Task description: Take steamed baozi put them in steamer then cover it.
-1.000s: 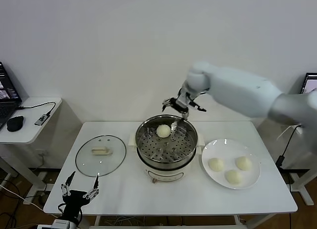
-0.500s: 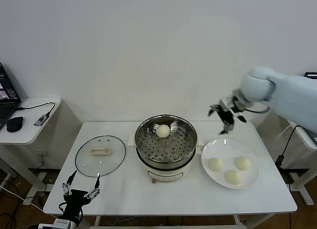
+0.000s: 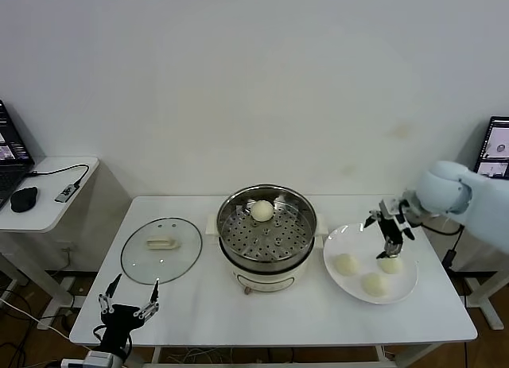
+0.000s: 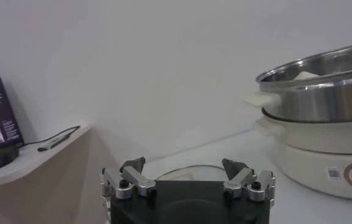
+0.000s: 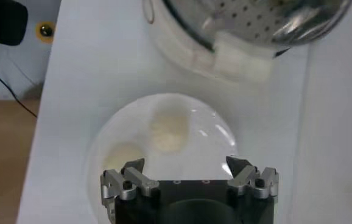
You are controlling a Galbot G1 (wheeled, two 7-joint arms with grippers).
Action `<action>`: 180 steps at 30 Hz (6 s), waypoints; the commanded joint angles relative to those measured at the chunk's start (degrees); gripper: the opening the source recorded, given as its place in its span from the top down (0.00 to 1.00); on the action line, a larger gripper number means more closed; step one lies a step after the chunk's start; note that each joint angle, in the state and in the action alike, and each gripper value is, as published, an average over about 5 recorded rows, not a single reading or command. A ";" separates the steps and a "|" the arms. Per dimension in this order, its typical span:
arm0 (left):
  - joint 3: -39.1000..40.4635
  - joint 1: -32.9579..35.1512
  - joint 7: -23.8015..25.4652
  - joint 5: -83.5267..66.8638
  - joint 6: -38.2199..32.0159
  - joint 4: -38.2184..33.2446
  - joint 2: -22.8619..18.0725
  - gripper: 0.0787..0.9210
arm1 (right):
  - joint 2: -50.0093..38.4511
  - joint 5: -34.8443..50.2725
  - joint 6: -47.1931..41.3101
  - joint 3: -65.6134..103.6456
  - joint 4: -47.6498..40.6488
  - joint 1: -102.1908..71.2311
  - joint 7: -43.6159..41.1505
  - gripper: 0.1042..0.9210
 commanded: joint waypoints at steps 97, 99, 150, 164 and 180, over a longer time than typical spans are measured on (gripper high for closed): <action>-1.58 -2.42 -0.08 -0.74 -0.60 2.21 -0.28 0.12 | 46.32 30.62 -23.83 -6.92 -16.94 7.49 15.14 0.34; -1.55 -2.55 -0.06 -0.72 -0.60 2.24 -0.26 0.12 | 46.97 30.56 -23.94 -6.80 -17.74 7.00 15.44 0.34; 0.88 -2.22 -0.17 0.65 -0.86 0.99 0.01 0.12 | -1.31 4.52 -2.85 -4.54 7.20 15.30 -7.65 0.12; 1.42 -1.55 -0.22 2.40 -0.91 0.99 -0.97 0.12 | -12.14 -9.38 1.10 15.02 8.77 -14.00 -4.25 0.12; 0.17 -0.42 -0.13 2.75 -0.79 0.35 -1.22 0.12 | -4.86 -14.55 2.91 28.83 0.29 -34.76 -1.15 0.12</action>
